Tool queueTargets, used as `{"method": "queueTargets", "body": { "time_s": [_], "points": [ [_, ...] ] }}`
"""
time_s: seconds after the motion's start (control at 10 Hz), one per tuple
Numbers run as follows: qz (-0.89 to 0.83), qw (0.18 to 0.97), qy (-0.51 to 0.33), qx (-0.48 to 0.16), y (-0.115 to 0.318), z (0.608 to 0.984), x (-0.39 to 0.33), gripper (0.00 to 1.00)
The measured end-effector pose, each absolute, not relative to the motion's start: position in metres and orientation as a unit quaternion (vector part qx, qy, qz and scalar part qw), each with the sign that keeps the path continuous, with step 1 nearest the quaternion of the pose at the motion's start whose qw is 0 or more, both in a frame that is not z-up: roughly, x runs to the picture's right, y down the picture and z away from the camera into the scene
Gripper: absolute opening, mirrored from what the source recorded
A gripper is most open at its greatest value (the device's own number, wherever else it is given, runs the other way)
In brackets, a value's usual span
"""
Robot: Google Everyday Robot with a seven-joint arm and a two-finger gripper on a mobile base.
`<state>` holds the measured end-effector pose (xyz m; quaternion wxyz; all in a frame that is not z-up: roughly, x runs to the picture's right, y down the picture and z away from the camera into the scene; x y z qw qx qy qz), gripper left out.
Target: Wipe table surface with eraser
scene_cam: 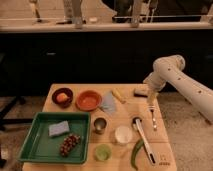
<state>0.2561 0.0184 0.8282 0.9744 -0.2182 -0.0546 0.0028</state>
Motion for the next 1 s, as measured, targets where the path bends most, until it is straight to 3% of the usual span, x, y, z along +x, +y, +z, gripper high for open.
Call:
{"method": "queueTargets", "body": {
  "time_s": [1.0],
  "points": [
    [0.053,0.978,-0.038,-0.198,0.011,0.863,0.273,0.80]
  ]
}}
